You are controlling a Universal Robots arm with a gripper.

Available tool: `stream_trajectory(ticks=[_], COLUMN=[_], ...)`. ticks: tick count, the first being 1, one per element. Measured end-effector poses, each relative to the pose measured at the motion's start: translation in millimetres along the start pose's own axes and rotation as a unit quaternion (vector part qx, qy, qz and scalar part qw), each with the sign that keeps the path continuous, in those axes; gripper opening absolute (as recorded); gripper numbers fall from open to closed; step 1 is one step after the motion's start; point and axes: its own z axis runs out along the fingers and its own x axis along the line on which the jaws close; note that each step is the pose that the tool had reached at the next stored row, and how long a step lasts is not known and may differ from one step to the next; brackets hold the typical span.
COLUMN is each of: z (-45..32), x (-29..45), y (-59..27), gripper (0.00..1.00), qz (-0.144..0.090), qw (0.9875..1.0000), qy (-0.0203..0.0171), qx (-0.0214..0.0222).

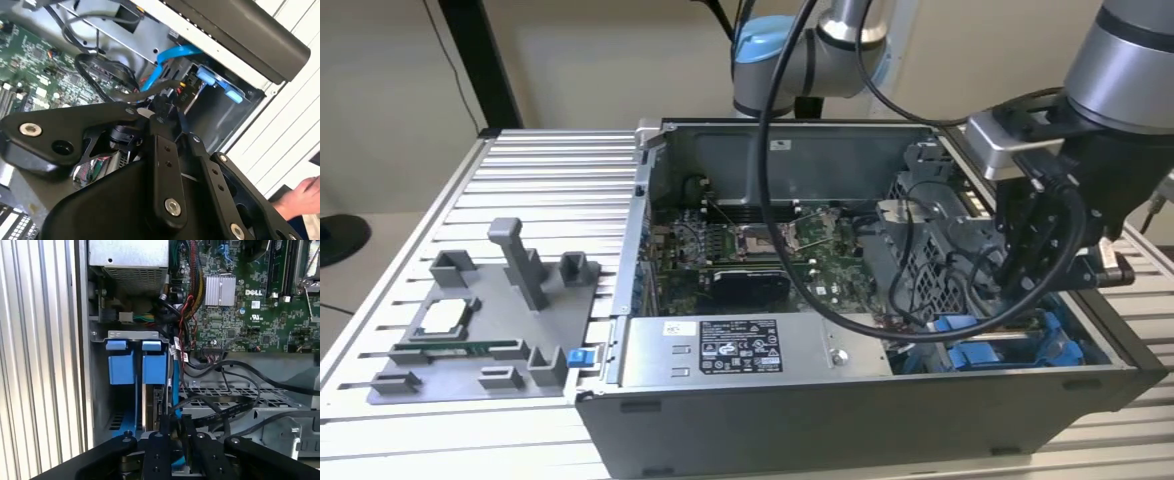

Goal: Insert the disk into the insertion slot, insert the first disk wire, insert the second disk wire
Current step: 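Insert the second disk wire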

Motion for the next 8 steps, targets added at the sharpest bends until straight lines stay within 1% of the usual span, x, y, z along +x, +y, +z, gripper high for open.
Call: stream_trajectory(ticks=[1, 2, 4, 5, 6, 8], z=[0.0, 0.0, 0.0, 0.2, 0.4, 0.6], x=[0.0, 0.0, 0.0, 0.0, 0.0, 0.1], y=[0.2, 0.2, 0.4, 0.5, 0.7, 0.9], gripper=[1.0, 1.0, 1.0, 1.0, 1.0, 1.0], qz=[0.001, 0.001, 0.003, 0.003, 0.004, 0.004], qw=[1.0, 0.9998, 0.9994, 0.9991, 0.999, 0.999], qy=[-0.0076, -0.0175, -0.0347, -0.0402, -0.0431, -0.0445], qx=[0.0026, 0.0051, 0.0081, 0.0086, 0.0088, 0.0088])
